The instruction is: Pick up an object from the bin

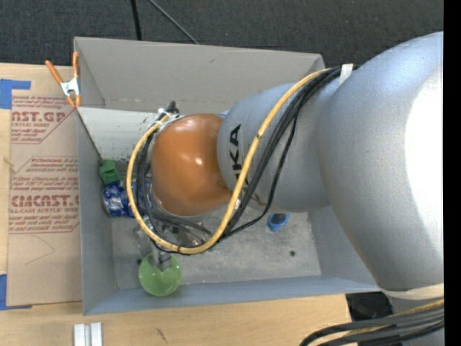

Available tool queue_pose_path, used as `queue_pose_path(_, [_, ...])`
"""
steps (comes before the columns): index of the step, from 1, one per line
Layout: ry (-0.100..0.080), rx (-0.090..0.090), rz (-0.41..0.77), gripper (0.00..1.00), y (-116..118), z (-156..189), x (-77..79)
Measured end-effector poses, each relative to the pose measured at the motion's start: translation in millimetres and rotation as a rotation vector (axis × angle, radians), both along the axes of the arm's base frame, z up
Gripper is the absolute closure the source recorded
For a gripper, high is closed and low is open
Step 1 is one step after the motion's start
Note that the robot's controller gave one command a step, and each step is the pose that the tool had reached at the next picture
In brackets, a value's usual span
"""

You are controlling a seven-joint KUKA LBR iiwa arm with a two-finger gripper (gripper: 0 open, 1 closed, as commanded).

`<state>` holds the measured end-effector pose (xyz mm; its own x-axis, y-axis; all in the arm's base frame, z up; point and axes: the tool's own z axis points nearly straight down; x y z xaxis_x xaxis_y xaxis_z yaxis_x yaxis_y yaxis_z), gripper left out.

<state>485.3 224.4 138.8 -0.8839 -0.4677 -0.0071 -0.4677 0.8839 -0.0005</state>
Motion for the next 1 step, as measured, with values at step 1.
queue_pose_path(1, [-0.004, 0.002, -0.027, 1.00, 10.6, 70.9, 17.0])
